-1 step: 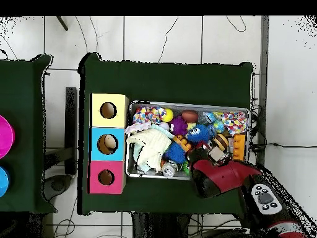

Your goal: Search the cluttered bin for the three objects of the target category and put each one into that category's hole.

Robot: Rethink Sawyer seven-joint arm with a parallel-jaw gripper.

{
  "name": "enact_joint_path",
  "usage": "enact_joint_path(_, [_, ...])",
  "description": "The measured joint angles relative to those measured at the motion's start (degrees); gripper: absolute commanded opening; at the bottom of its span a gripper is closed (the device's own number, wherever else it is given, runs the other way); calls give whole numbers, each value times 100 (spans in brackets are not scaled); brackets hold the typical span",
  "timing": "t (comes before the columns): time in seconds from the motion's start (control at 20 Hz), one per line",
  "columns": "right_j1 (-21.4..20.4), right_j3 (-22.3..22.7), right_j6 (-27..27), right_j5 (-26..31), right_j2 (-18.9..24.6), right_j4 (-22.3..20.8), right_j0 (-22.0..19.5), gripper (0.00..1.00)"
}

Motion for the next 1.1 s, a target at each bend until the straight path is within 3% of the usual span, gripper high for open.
enact_joint_path(0.1, [-17,119,0,-2,244,-53,-186,0])
enact_joint_path(0.45, [92,646,0,2,1757,-434,-1460,0])
enact_joint_path(1.1, [572,1421,0,-53,3252,-506,-2608,0])
